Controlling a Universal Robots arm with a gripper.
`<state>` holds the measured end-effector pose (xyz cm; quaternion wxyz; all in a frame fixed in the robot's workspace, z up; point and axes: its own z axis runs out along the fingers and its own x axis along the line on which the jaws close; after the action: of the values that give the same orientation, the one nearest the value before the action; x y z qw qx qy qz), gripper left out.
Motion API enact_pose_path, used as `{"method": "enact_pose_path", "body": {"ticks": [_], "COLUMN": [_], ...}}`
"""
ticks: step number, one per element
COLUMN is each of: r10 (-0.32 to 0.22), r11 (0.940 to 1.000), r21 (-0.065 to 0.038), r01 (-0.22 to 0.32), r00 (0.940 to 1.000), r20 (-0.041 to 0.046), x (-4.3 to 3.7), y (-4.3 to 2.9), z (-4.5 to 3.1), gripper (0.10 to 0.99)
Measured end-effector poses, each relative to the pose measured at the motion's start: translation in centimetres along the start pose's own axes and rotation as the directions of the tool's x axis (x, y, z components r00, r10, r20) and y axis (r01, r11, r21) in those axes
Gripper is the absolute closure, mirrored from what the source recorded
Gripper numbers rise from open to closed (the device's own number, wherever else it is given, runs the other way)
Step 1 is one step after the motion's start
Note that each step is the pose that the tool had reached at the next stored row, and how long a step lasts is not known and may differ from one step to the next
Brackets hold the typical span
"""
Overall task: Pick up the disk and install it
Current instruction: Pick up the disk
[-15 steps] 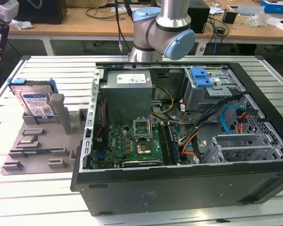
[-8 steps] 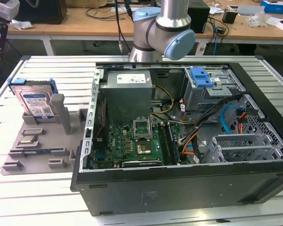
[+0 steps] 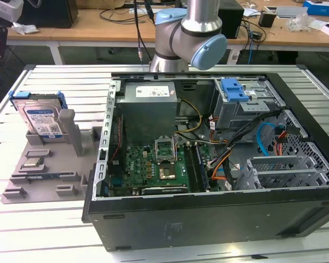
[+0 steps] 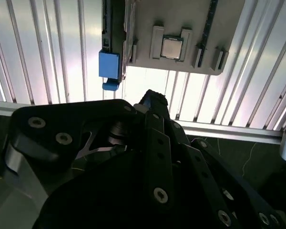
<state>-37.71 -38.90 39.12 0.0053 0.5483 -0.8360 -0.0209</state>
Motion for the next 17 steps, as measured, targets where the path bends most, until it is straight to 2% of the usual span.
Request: {"method": "enact_pose_path", "body": {"ticks": [9, 17], "r10": [-0.077, -0.161], "r11": [0.997, 0.9869], "r21": [-0.001, -0.003], "r01": [0.077, 0.161], "r00": [0.997, 0.9869], "r20": [-0.0032, -0.0065], "x": [0.0, 0.0], "y": [0.0, 0.0], "z": [0.0, 0.0], "gripper": [0.98, 0.98]}}
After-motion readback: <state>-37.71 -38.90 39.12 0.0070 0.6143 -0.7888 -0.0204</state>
